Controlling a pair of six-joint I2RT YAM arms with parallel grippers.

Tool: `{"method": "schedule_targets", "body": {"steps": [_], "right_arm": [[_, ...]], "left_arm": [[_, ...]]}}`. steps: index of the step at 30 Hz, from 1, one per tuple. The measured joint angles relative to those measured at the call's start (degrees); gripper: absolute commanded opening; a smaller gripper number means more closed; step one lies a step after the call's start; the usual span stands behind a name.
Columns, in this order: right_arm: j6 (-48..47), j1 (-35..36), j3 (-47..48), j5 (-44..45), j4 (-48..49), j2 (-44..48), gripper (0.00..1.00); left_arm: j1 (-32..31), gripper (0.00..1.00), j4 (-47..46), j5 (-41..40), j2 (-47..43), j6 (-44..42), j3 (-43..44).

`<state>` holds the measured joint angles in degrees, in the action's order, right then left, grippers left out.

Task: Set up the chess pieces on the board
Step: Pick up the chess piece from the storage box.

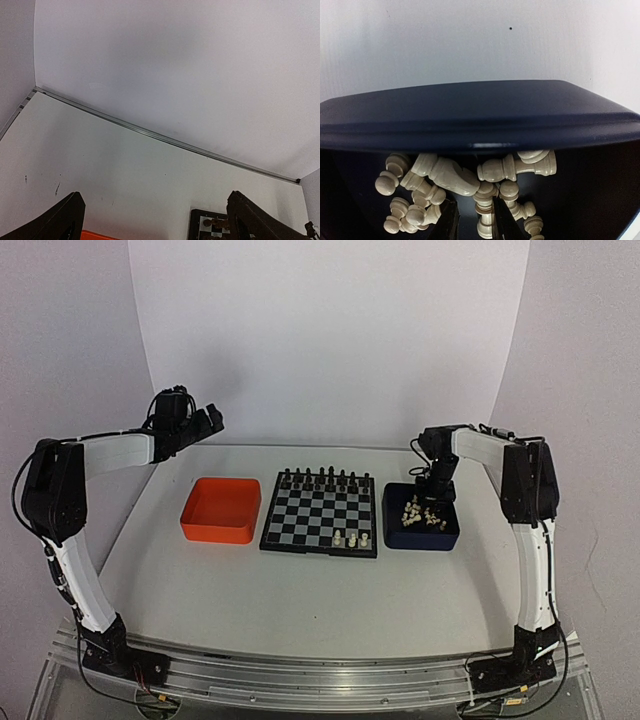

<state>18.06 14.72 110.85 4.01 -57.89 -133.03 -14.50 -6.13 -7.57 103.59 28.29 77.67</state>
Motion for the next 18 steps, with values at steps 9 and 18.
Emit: {"method": "schedule_targets", "body": {"steps": [9, 18], "right_arm": [[0.02, 0.0, -2.85, 0.25, -0.17, 0.07, 0.21], [-0.04, 0.0, -3.67, -0.06, -0.17, 0.28, 0.17]], "left_arm": [[0.0, 1.0, -0.13, 0.02, 0.0, 0.0, 0.0], [0.0, 1.0, -0.42, 0.0, 0.0, -0.02, 0.0]]}}
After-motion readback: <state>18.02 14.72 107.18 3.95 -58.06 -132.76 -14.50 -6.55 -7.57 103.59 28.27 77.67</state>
